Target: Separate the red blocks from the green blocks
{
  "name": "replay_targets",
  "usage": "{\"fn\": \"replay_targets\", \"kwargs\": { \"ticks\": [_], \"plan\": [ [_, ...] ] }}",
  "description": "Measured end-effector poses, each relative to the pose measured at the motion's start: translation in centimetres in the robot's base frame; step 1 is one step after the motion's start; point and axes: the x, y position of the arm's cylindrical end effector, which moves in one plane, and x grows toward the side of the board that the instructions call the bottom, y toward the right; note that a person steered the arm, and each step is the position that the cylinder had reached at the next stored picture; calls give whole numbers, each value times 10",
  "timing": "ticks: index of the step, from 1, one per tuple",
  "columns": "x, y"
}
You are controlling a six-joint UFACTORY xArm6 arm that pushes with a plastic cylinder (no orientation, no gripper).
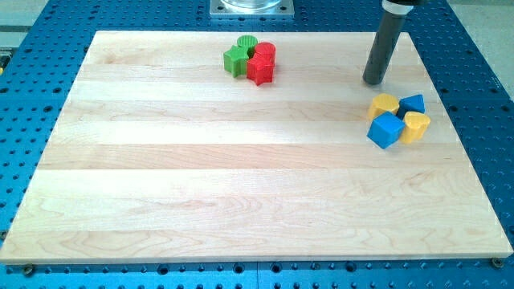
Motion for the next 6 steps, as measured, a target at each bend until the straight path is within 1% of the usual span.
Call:
{"fn": "replay_targets", "kwargs": {
  "ticks": [1, 3, 4, 5, 6],
  "plan": [
    [-10, -4],
    [-115, -104],
    [-123, -121],
    [-118, -172],
    [-87, -184]
  ]
}}
